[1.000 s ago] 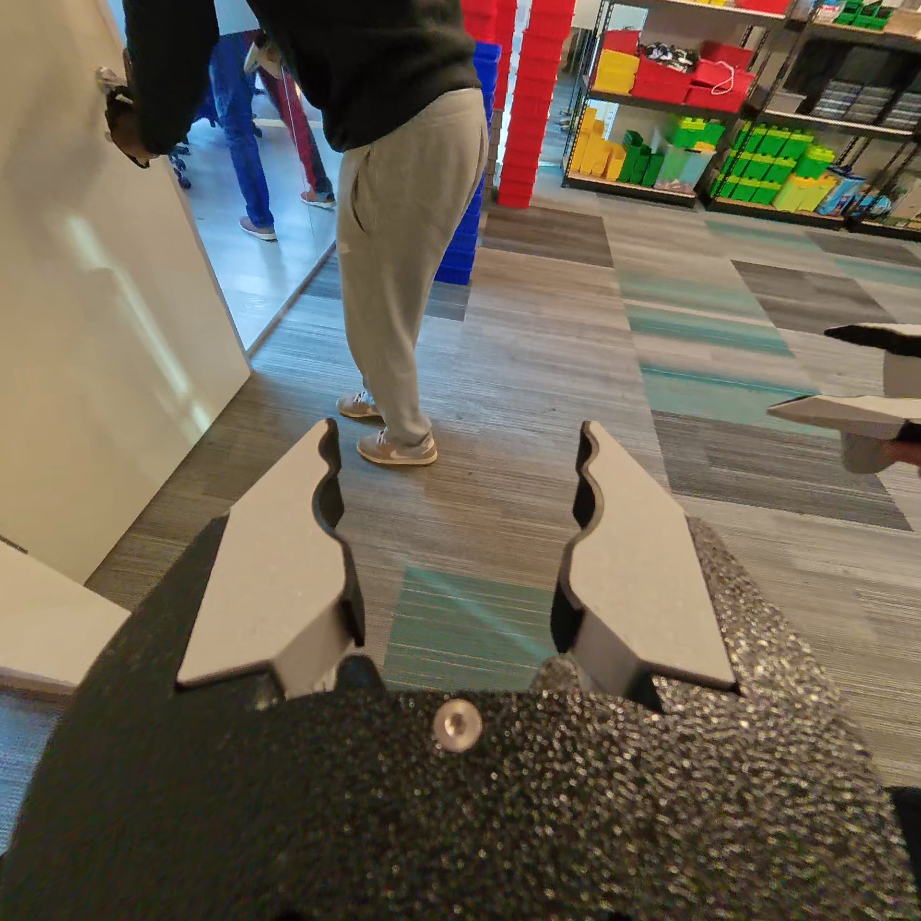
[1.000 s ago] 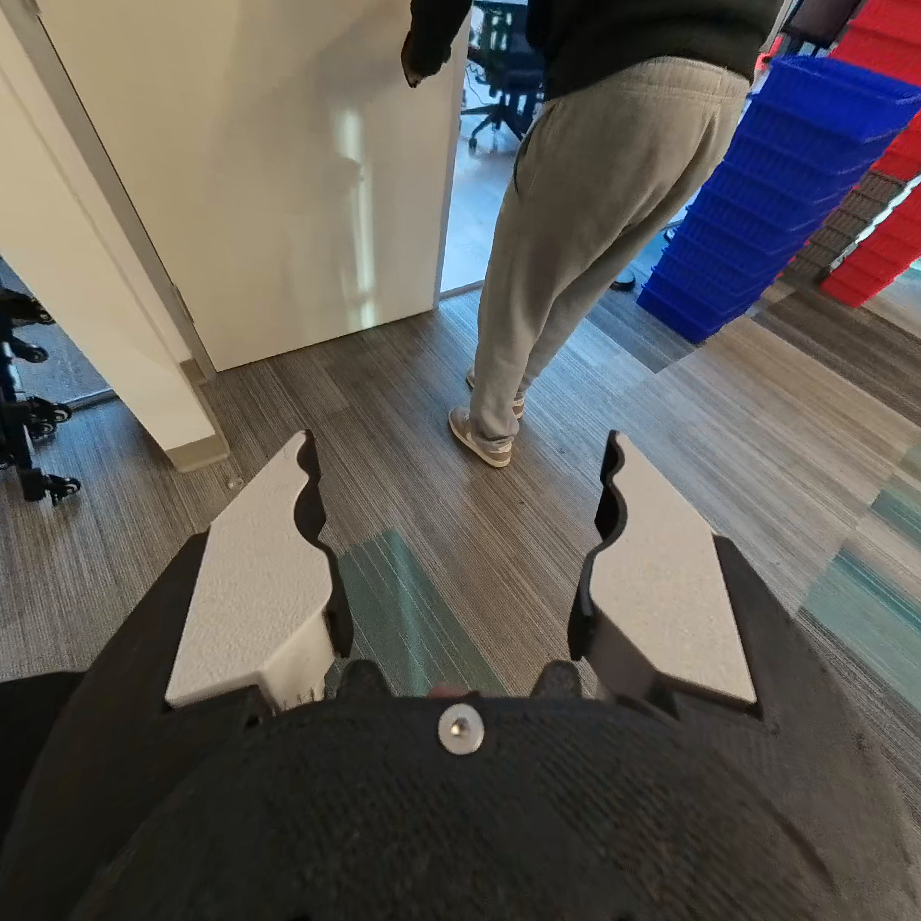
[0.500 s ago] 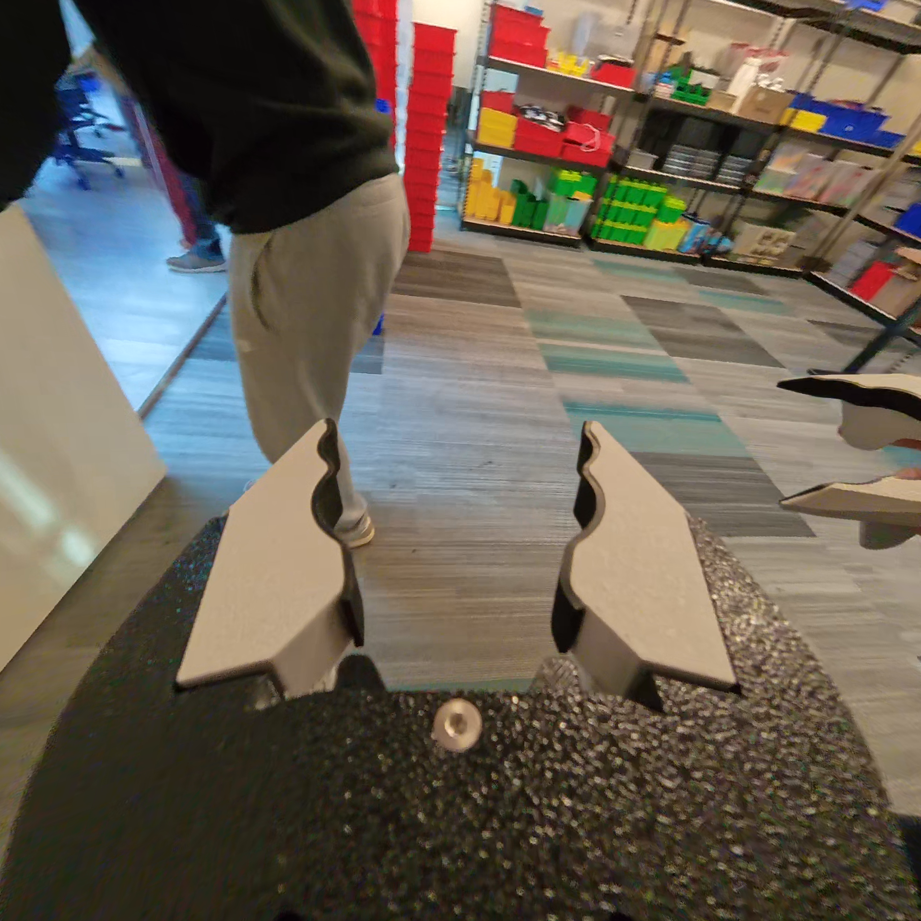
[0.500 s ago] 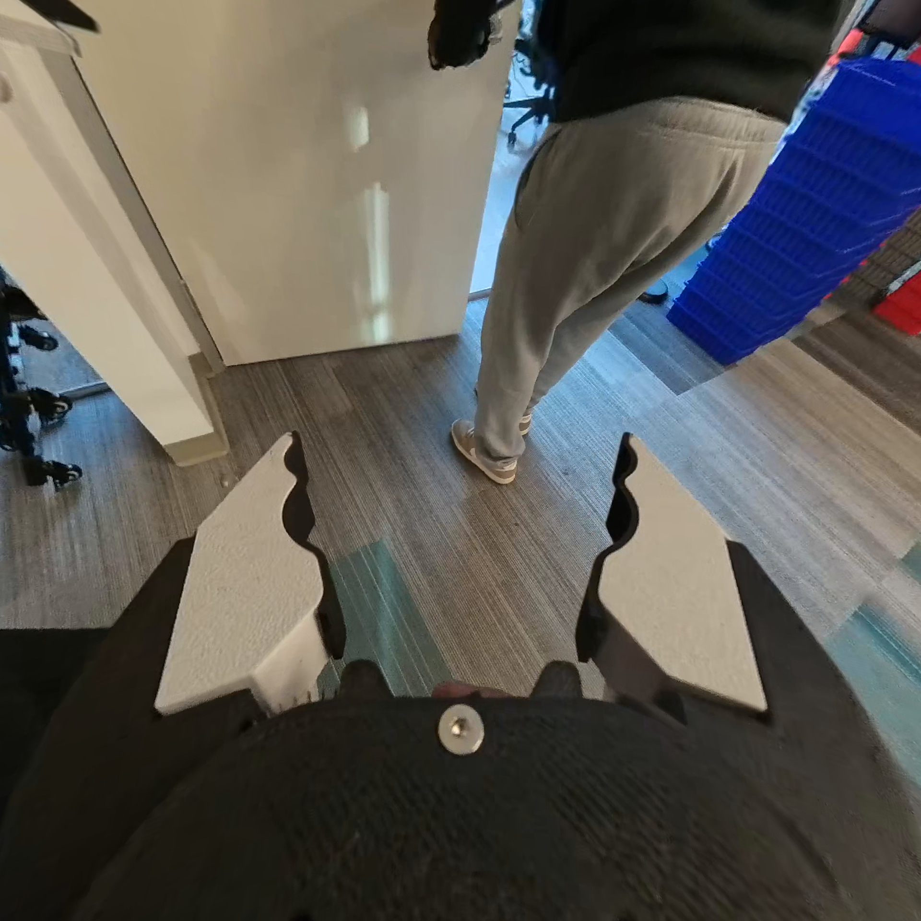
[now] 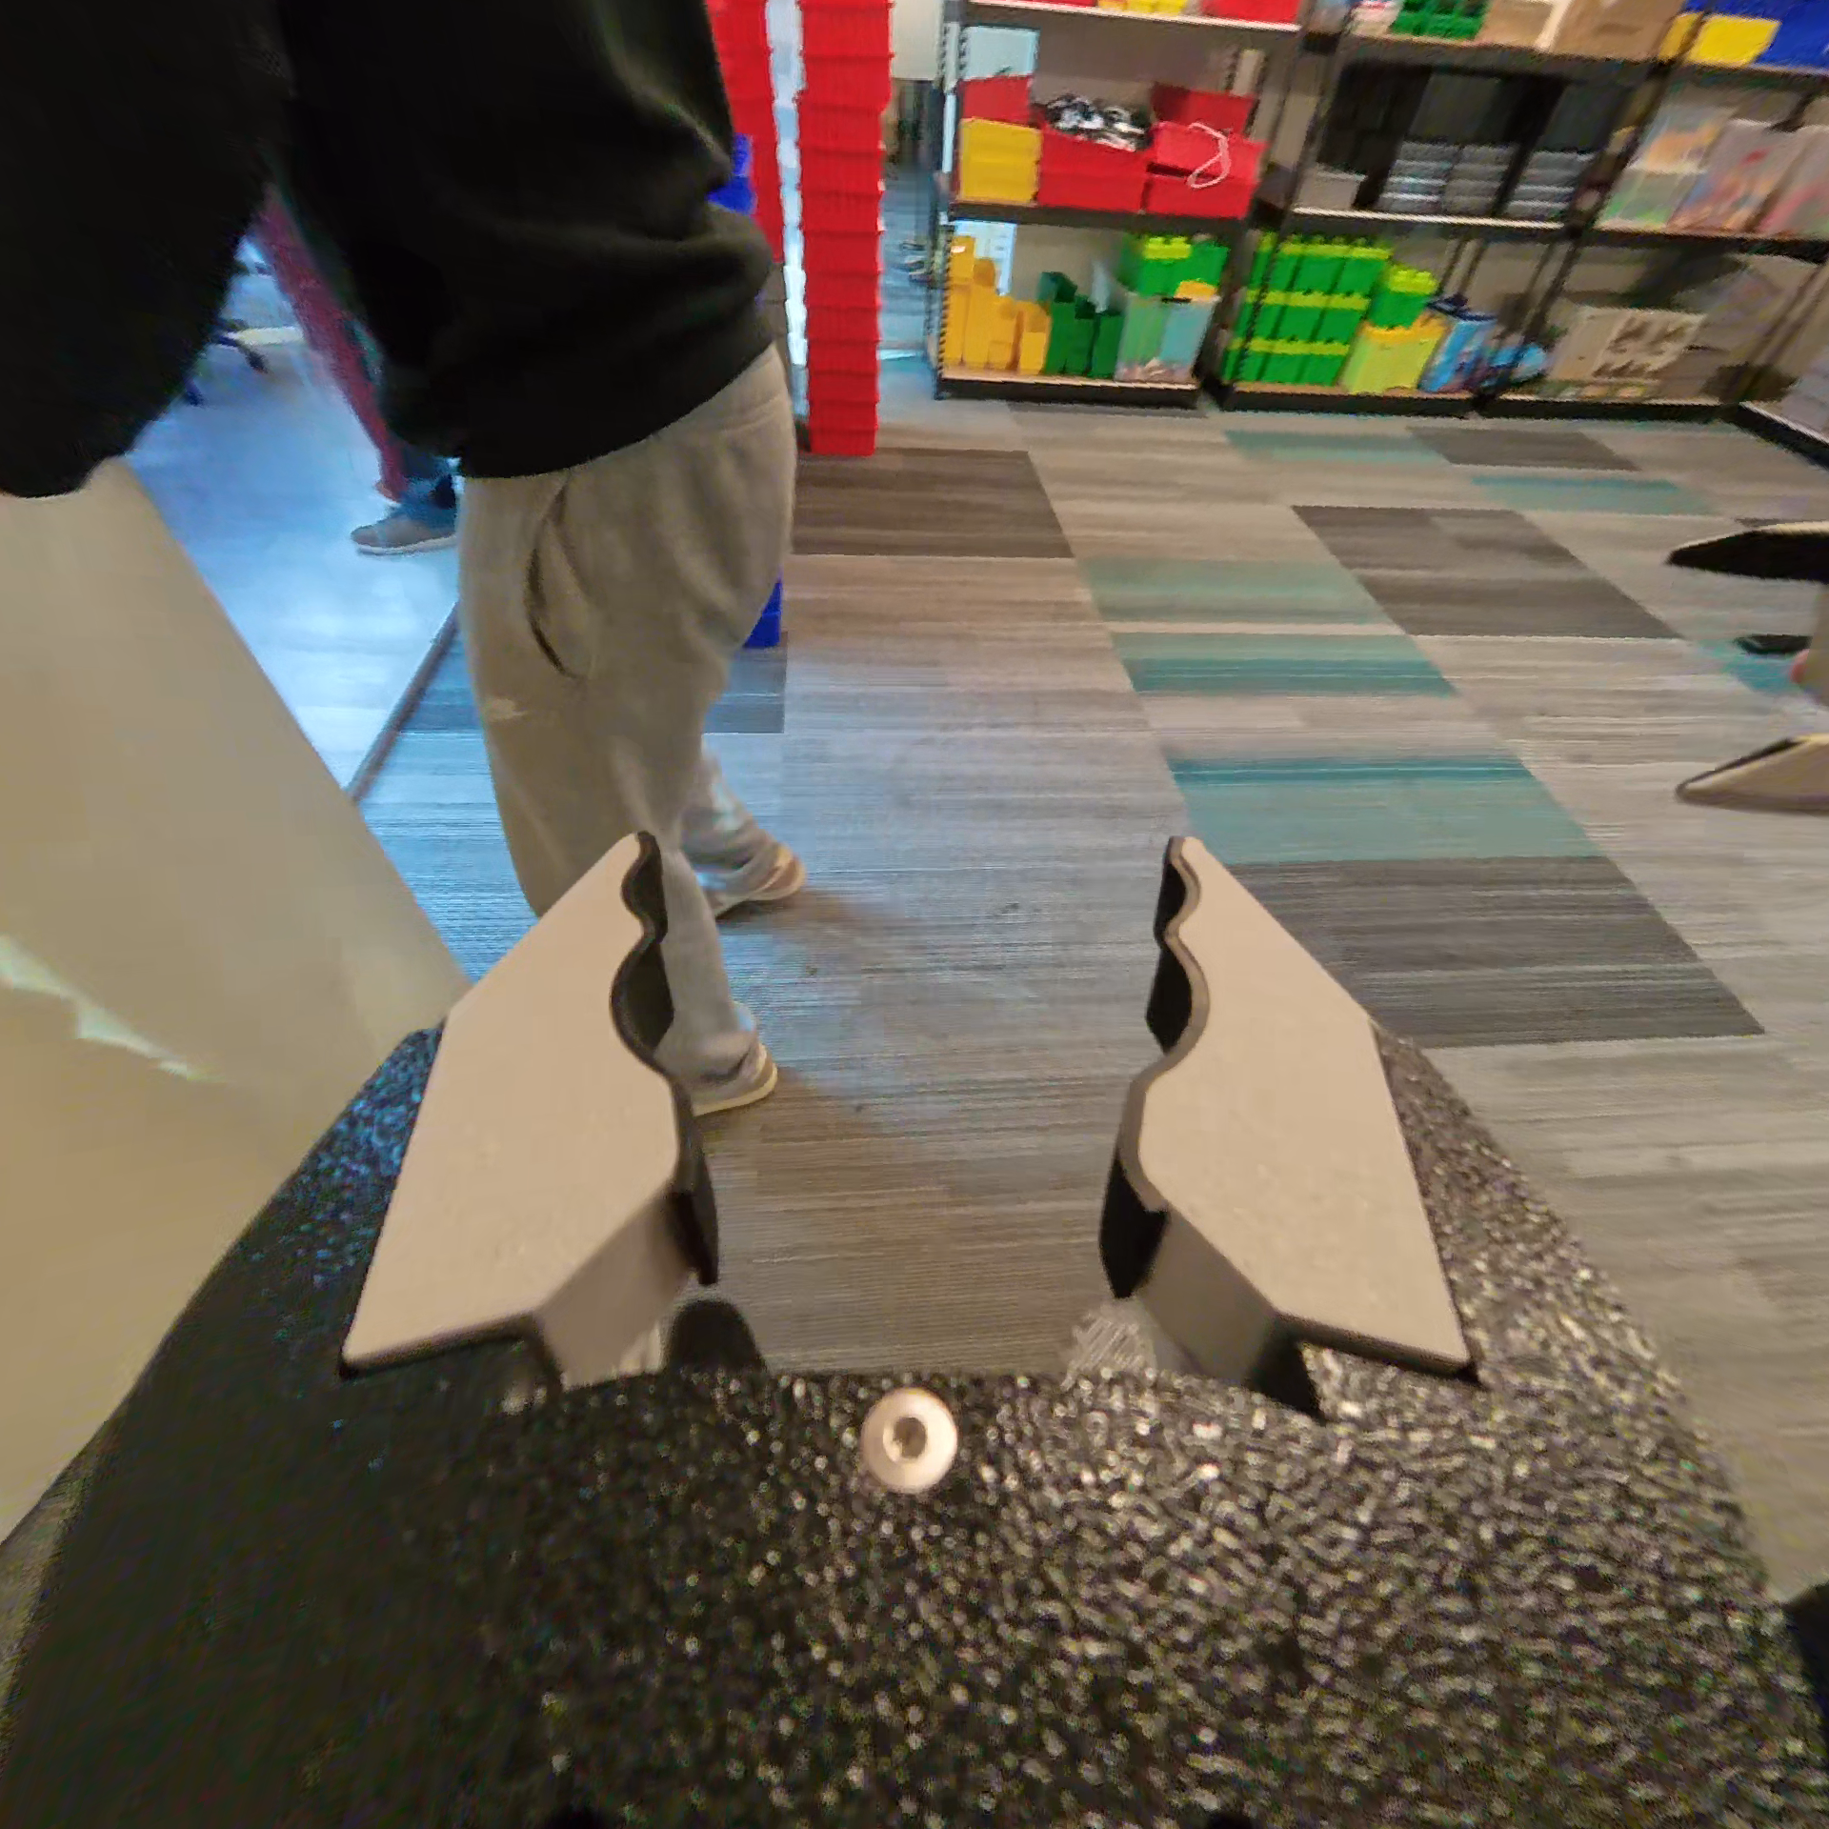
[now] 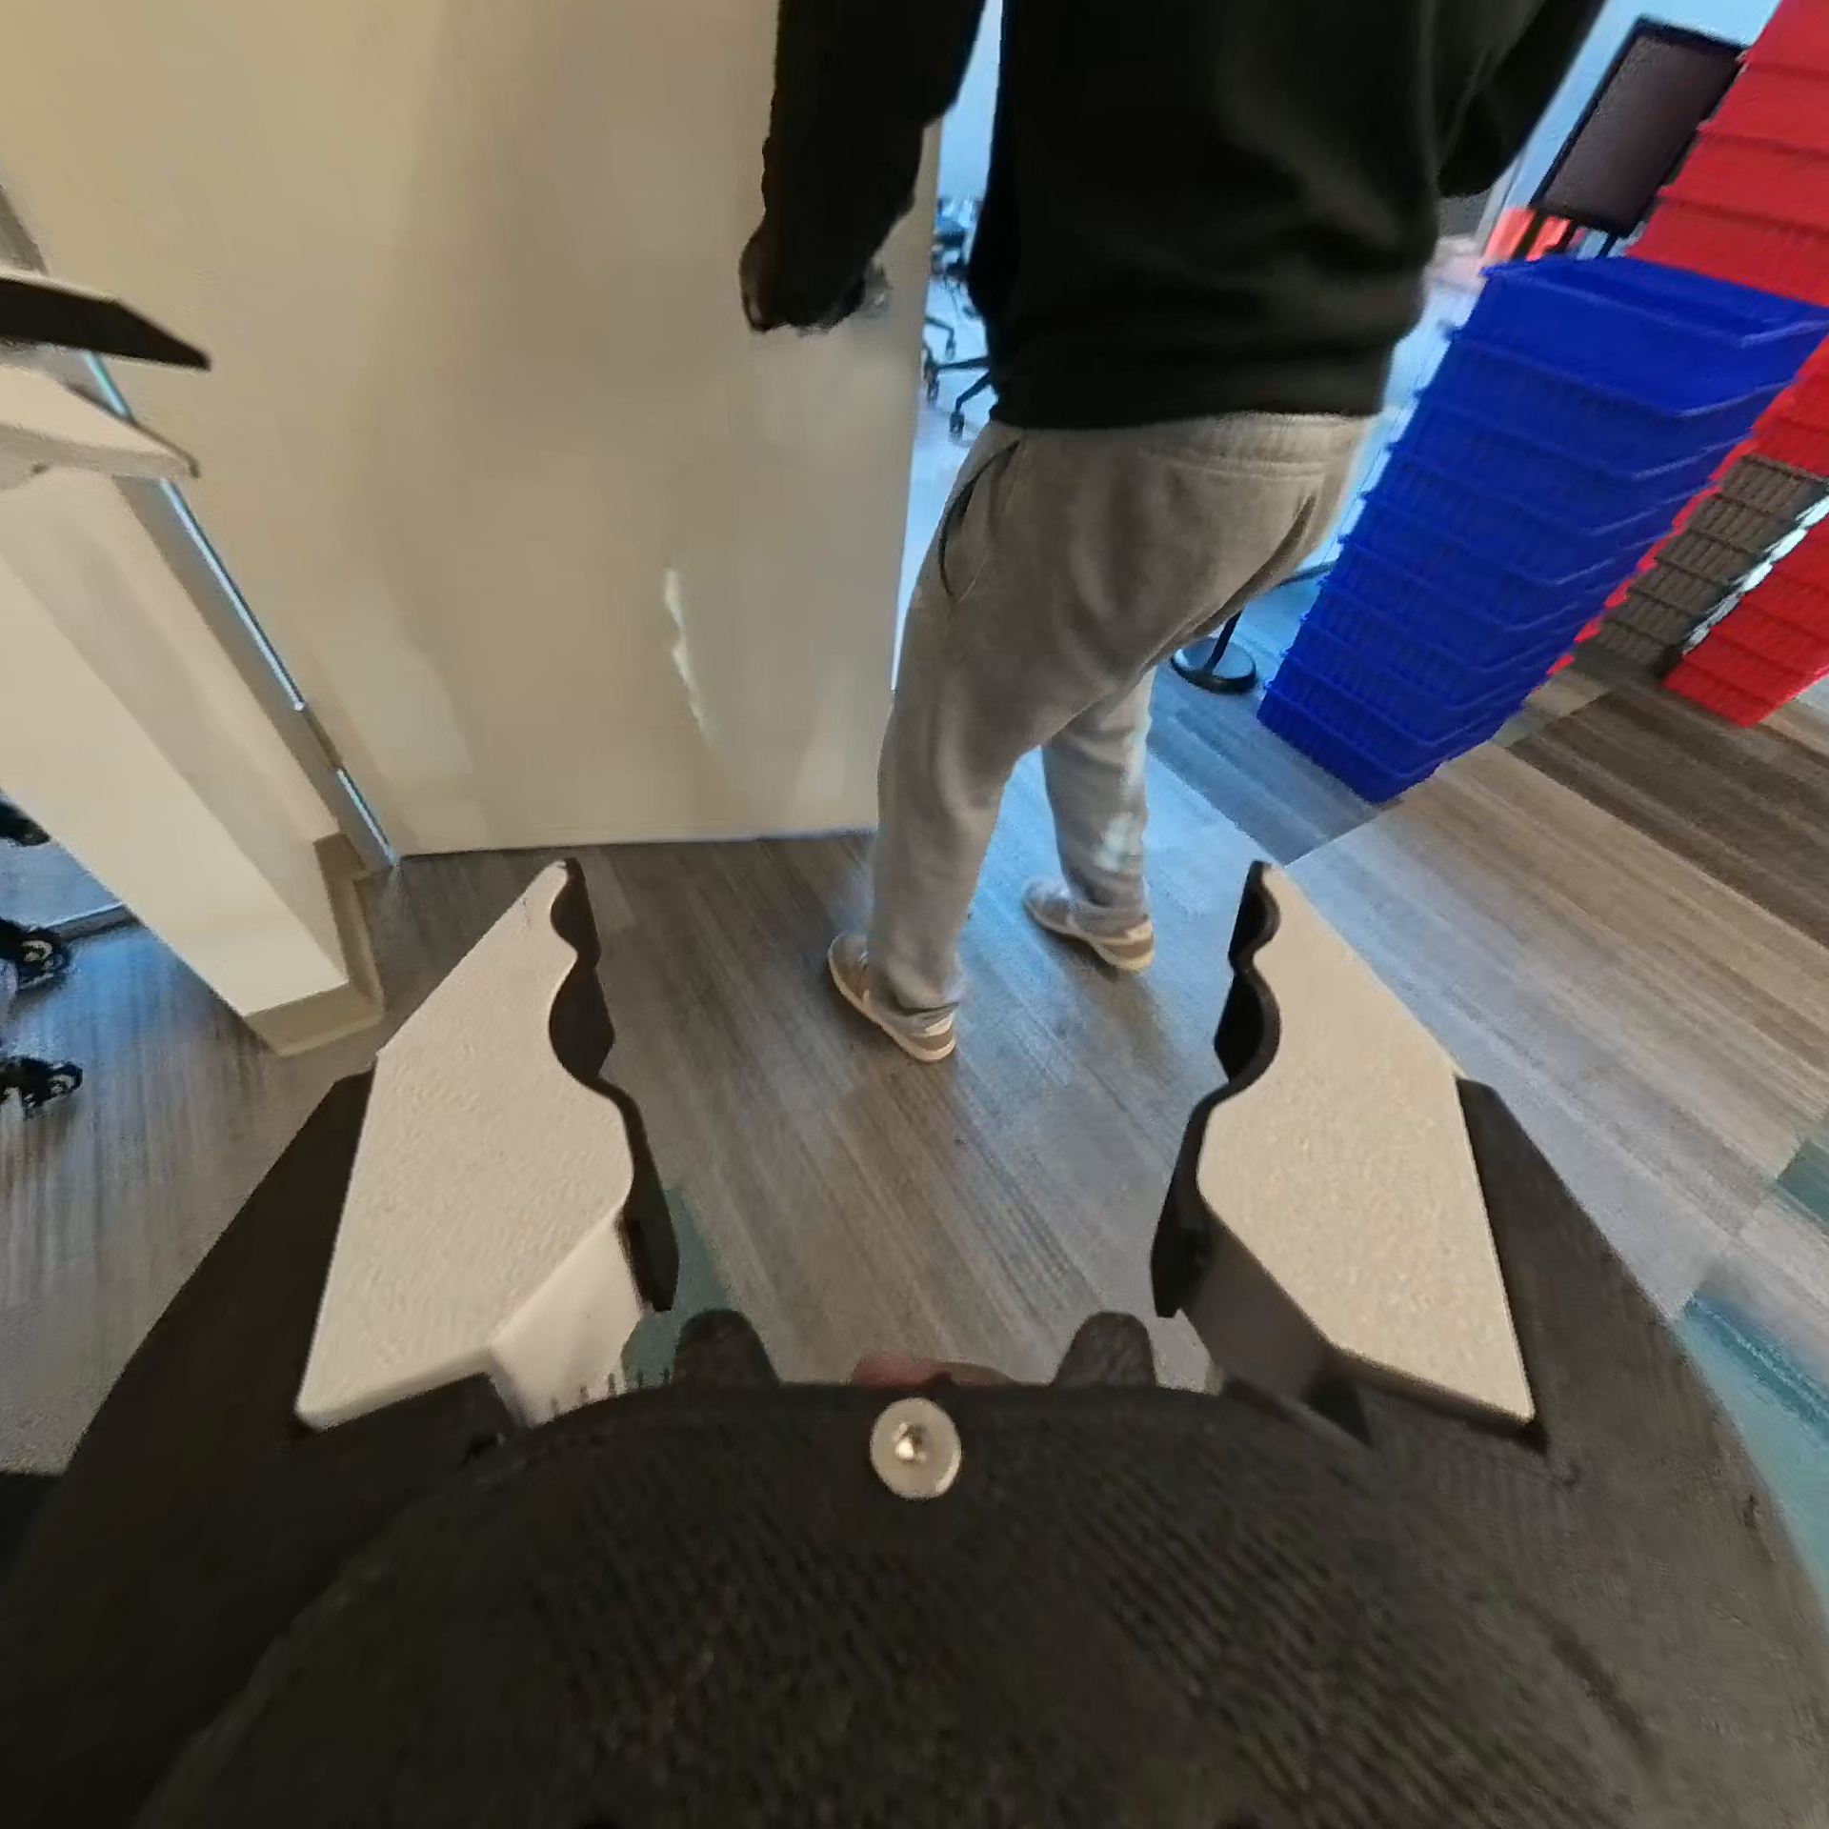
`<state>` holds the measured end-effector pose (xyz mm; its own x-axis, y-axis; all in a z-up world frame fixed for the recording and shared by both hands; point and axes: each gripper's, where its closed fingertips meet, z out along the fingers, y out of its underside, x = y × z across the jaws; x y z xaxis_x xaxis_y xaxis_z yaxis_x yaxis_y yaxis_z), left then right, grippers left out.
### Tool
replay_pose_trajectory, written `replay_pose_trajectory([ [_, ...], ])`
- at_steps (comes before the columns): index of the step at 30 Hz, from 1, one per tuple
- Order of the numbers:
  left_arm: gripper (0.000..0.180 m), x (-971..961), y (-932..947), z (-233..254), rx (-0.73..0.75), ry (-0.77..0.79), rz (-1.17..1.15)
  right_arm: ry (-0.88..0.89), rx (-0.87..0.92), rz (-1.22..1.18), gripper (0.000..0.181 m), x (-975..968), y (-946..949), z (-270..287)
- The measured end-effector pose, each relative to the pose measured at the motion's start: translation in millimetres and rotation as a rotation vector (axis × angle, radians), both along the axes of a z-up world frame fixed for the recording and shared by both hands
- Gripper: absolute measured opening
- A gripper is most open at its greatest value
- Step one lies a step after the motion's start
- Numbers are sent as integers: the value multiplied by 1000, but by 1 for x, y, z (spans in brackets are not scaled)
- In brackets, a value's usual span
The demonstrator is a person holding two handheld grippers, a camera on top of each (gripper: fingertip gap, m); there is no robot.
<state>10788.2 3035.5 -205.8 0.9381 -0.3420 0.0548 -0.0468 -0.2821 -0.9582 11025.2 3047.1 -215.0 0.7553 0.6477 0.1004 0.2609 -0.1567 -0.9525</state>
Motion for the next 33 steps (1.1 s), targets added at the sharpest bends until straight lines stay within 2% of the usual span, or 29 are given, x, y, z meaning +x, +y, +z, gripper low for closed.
replay_pose_trajectory([
  [7,100,81,49,14,-17,-76,221,41,-15,10,123,112,65,5],
  [12,104,189,90,15,-7,-6,114,85,-56,-43,117,206,84,1],
  [22,103,314,191,27,11,30,-59,181,-163,-153,107,319,107,-30],
  [33,101,394,353,30,28,0,-198,188,-168,-139,102,364,241,-12],
])
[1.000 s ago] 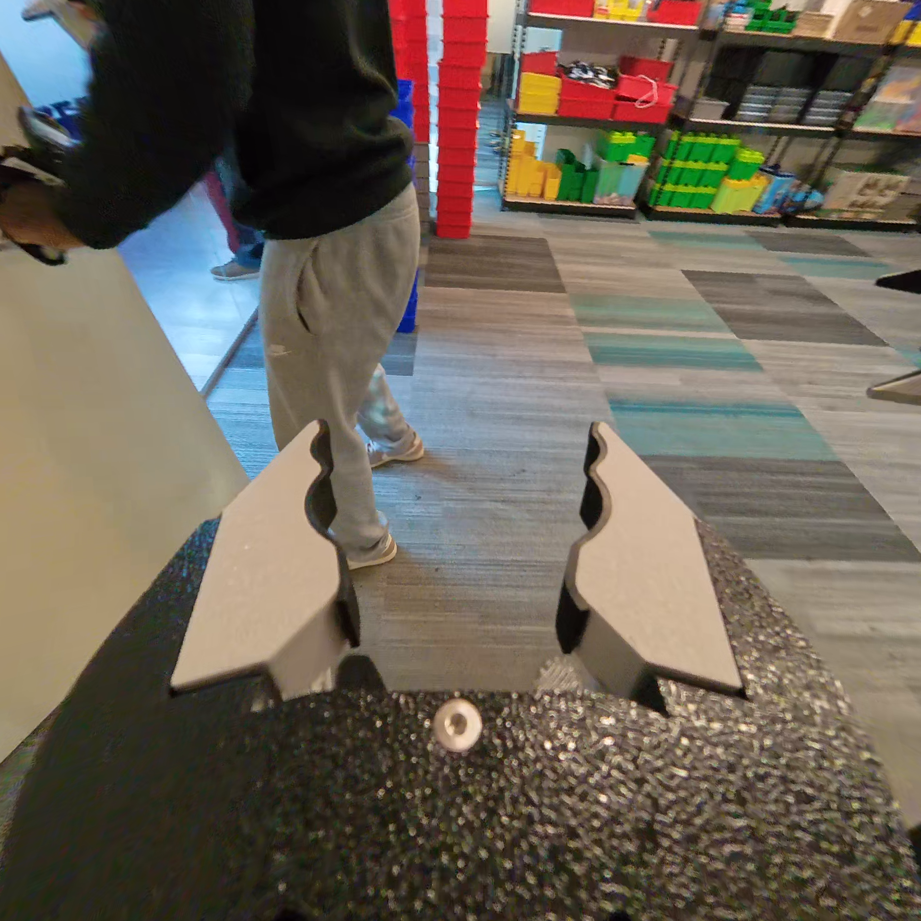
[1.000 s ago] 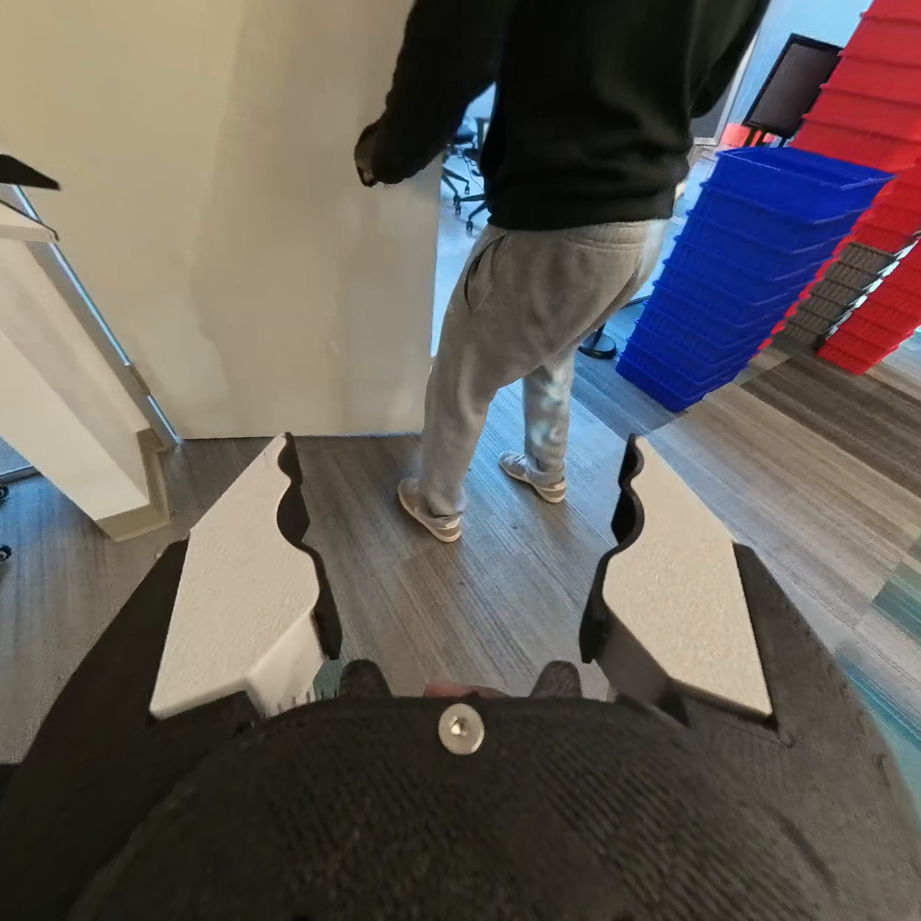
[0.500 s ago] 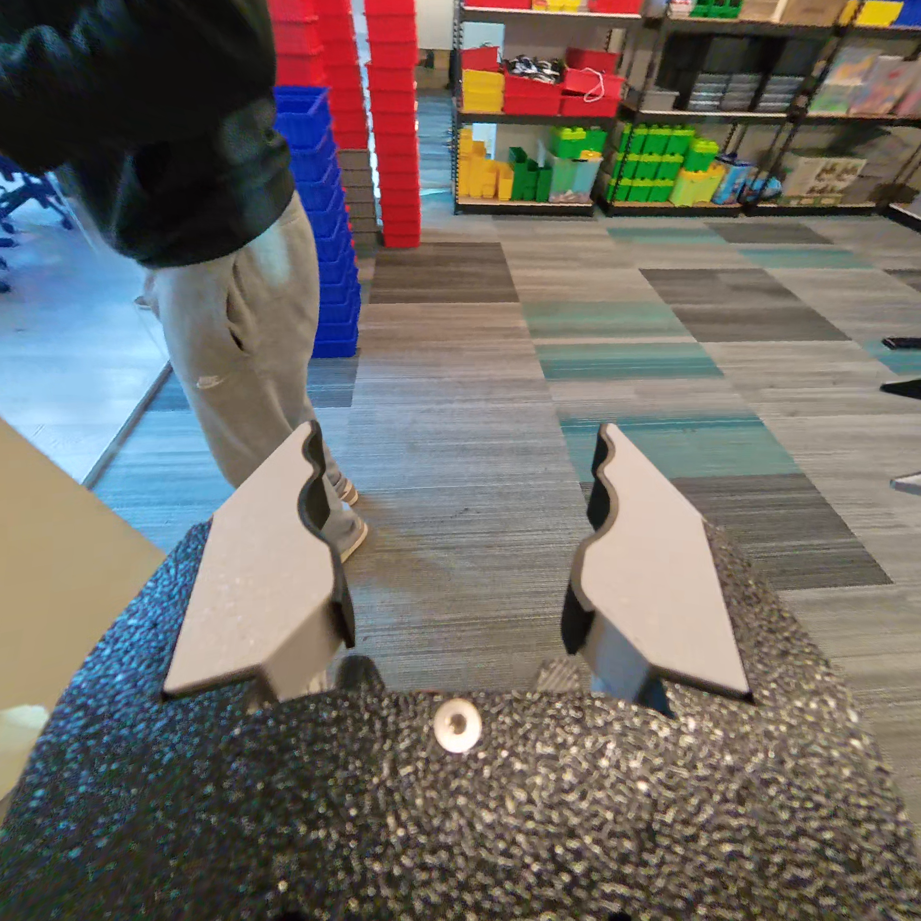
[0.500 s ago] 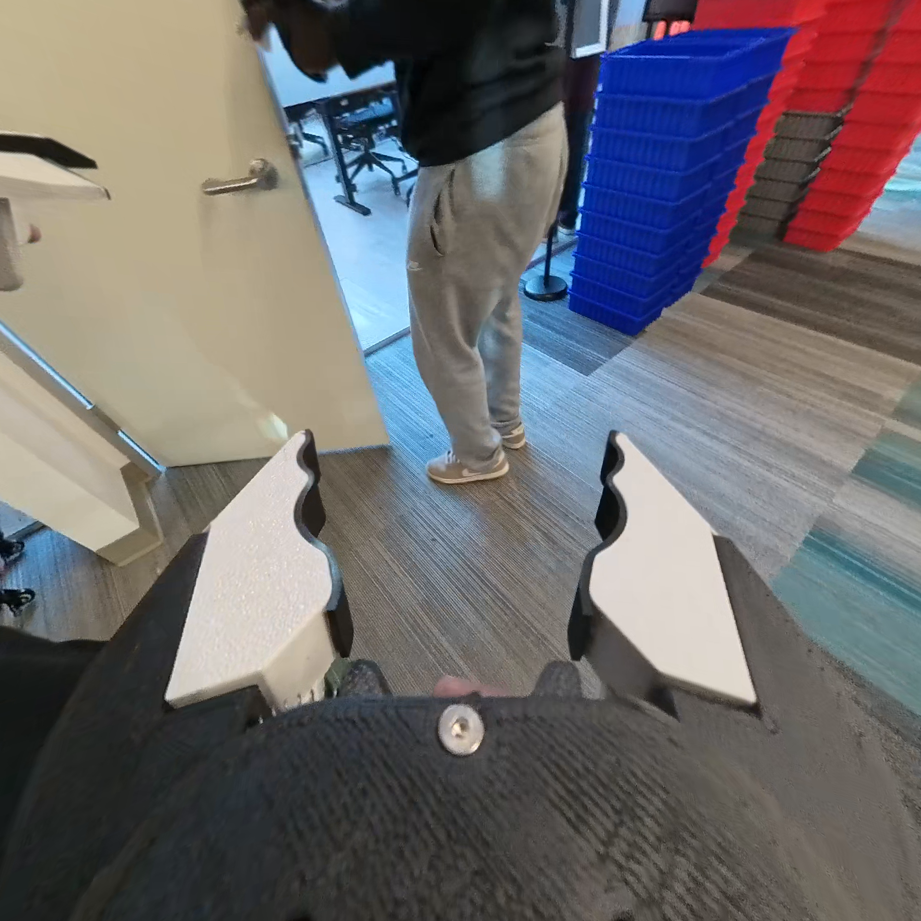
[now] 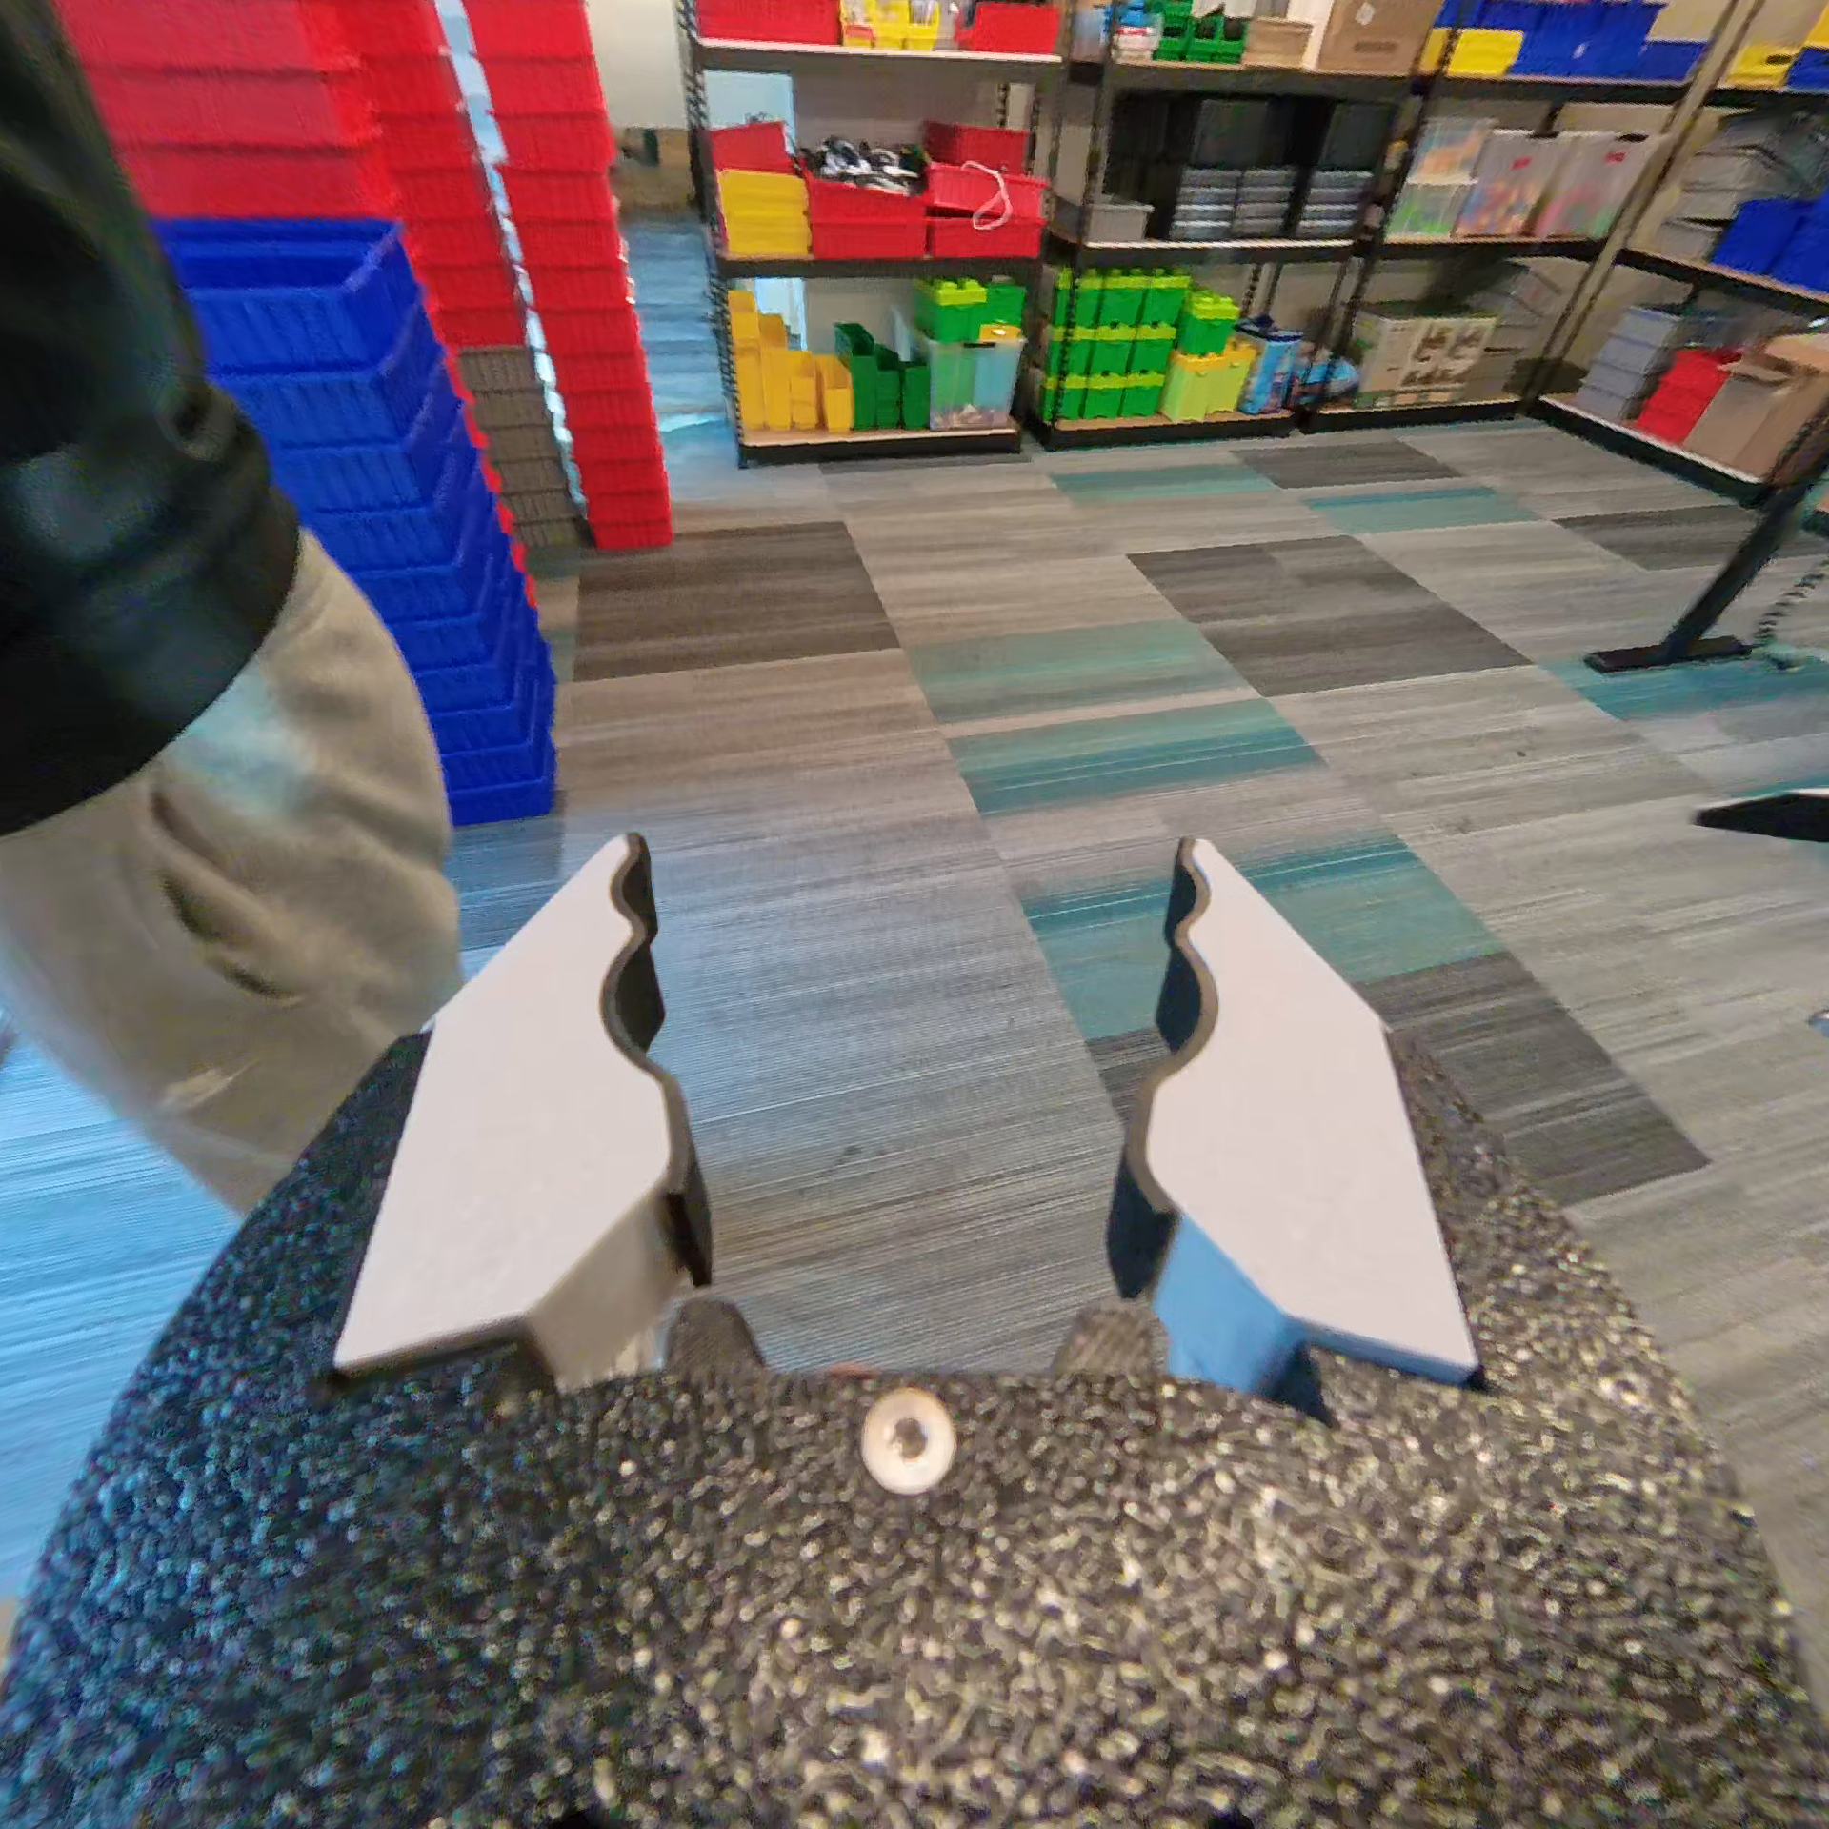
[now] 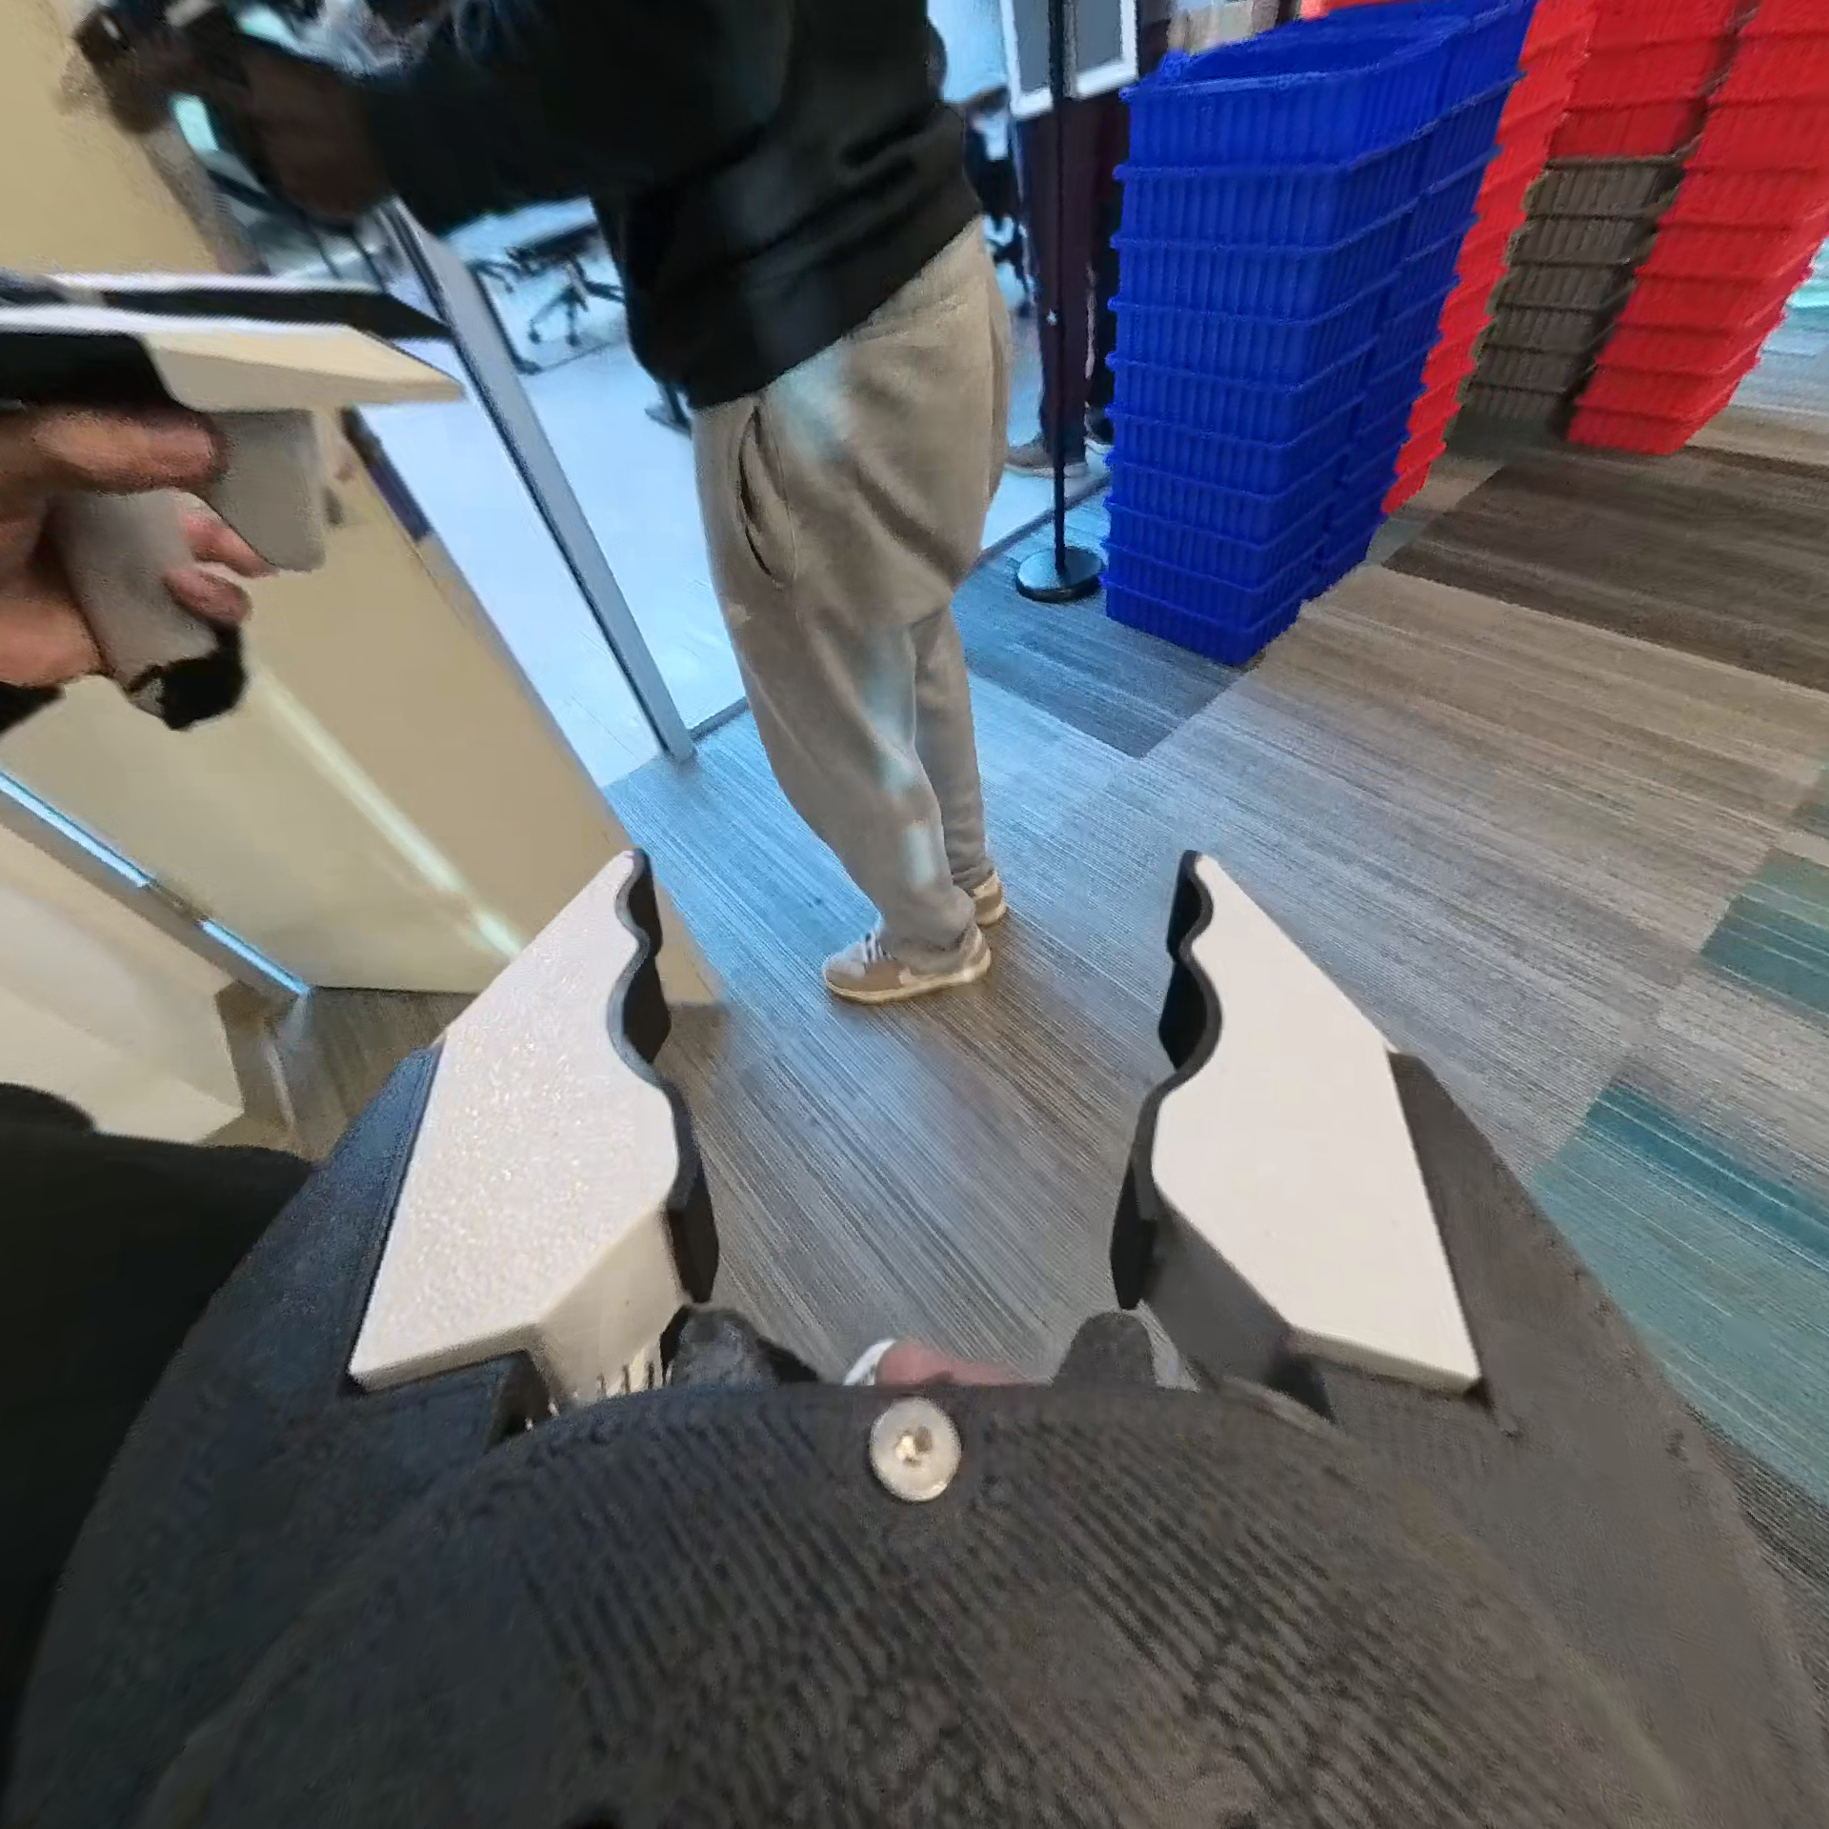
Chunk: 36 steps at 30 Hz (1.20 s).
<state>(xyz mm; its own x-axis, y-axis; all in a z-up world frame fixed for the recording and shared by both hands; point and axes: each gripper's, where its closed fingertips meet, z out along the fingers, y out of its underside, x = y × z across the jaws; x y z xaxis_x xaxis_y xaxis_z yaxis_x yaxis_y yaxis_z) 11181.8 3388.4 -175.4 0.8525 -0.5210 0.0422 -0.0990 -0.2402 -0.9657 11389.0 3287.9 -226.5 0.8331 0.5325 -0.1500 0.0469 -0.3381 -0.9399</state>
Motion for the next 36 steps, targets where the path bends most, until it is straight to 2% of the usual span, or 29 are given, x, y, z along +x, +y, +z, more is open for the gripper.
replay_pose_trajectory([
  [3,101,12,37,18,54,-5,-49,-2,94,49,95,-8,50,18],
  [6,101,6,61,21,86,50,-43,25,95,124,95,-29,96,17],
  [14,99,-67,82,3,36,82,193,80,71,434,94,-116,180,9],
  [24,95,-163,55,-36,-81,94,794,118,48,960,92,-197,245,20],
  [31,94,-173,34,-14,-36,96,1099,155,86,1180,91,-203,277,40],
  [36,95,-202,-19,-11,-57,85,1433,127,119,1285,92,-209,287,40],
])
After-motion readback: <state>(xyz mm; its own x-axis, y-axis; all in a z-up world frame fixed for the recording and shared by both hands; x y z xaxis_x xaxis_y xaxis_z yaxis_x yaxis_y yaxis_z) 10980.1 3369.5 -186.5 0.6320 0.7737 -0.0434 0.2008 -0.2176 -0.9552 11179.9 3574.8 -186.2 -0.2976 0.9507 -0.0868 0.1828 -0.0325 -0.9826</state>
